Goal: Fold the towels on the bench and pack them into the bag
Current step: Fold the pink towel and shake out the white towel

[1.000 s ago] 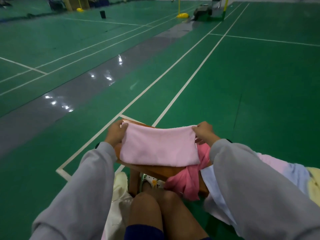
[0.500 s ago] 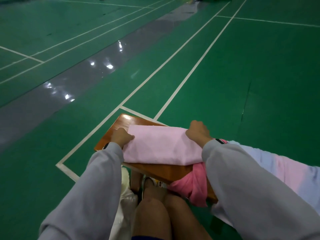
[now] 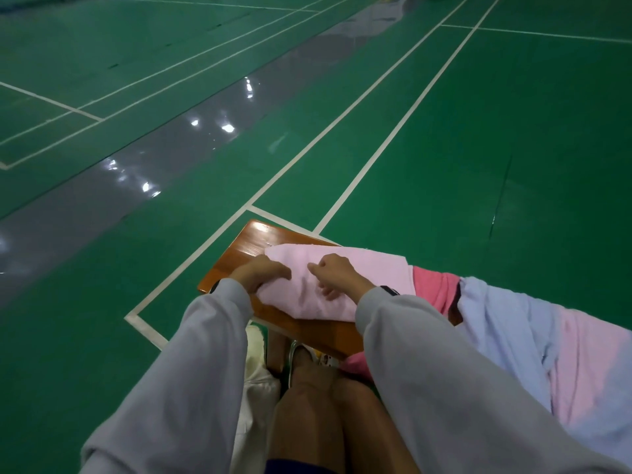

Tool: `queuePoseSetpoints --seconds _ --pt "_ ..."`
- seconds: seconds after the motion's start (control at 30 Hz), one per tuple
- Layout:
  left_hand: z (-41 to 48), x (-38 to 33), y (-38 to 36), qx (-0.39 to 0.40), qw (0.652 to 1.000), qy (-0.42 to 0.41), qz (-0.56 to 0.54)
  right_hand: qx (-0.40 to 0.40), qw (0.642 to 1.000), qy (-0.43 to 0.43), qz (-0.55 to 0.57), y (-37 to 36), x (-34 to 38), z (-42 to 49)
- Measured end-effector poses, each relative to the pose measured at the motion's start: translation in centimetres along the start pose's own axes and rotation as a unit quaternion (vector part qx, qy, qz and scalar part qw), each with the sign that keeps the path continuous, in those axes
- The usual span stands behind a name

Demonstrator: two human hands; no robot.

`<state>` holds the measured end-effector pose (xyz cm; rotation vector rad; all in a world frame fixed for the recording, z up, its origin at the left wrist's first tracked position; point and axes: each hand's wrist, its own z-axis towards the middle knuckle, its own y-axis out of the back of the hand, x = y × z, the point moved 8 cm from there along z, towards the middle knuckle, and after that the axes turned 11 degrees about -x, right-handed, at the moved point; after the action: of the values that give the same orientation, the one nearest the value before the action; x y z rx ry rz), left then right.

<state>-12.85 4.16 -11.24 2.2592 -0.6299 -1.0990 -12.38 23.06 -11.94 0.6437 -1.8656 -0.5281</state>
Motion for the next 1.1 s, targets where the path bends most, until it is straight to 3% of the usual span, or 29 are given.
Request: queuePoseSetpoints --seconds 0.3,0.5,0.7,0.83,1.1 --pt "-4.0 -4.6 -1.6 0.007 0.992 -0.118 0.051 0.074 0.991 -0.082 0.082 1.2 -0.7 -1.7" --pt "-8.2 -8.8 -4.9 0.092 0.965 -0.246 0.018 0.099 0.958 -0.114 0.244 1.1 0.2 -2.1" --pt "-9.4 -10.6 -7.0 0.109 0.973 -0.181 -0.088 -0.006 0.926 -0.183 0.331 4.2 -1.8 -0.8" --pt "-10.2 -11.7 -9.4 0.129 0.97 -0.165 -0.124 -0.107 0.939 -0.178 0.275 7.9 -2.8 -1.4" --pt "-10.8 -13.2 -14.5 0.237 0.952 -0.161 -0.104 -0.201 0.951 -0.194 0.136 12.5 -8.1 0.0"
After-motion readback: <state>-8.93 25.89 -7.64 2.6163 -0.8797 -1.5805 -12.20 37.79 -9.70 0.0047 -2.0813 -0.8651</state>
